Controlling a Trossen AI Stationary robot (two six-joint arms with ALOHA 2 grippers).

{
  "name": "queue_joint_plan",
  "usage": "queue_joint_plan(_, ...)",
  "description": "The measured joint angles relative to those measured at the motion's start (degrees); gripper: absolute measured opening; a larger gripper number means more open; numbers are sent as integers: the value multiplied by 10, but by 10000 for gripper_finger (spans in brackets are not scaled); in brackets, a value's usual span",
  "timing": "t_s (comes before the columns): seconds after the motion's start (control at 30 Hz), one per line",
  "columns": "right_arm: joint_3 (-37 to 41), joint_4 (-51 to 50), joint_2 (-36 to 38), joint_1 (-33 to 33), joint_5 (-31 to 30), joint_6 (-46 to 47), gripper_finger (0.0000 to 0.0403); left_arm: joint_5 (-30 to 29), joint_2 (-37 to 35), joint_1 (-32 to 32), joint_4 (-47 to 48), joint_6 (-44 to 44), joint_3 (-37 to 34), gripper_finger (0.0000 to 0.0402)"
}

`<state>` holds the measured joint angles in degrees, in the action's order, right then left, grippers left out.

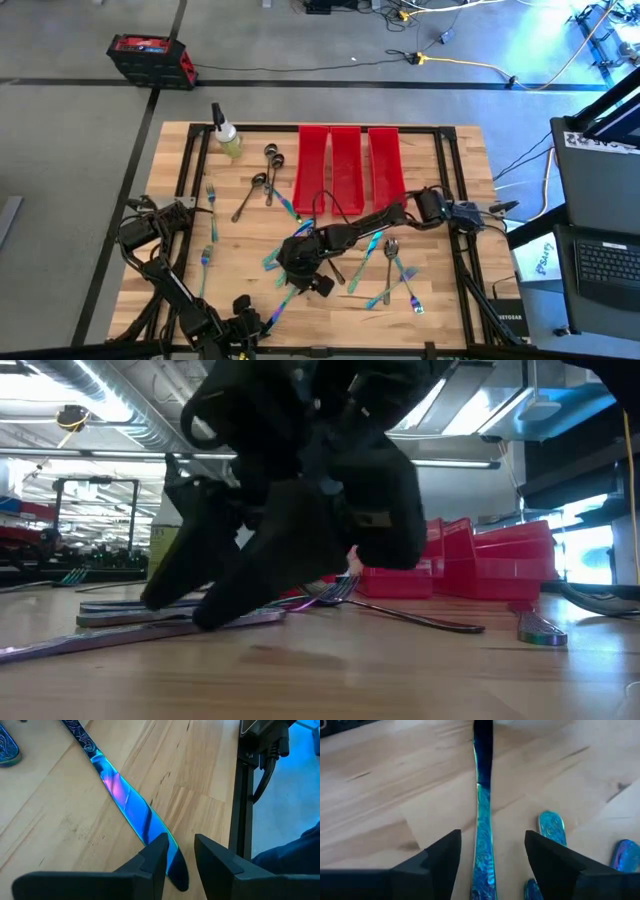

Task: Sort silverware
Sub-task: Put the blue knife into the right red silverware bin

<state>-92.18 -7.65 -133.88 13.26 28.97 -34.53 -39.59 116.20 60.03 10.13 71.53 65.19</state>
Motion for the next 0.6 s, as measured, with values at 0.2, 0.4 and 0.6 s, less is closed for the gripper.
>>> queue_joint_plan(0.2, 0, 0, -12, -3, 24, 1, 206, 0, 0, 0, -1, 1, 0, 85)
queue_joint_plan(0.4, 64, 133, -19, -26, 92, 53, 187, 1, 0, 0, -1, 1, 0, 85)
queue_joint_plan(0.6, 108, 223, -20, -35, 108, 88, 173, 1, 0, 0, 0, 4, 0, 85)
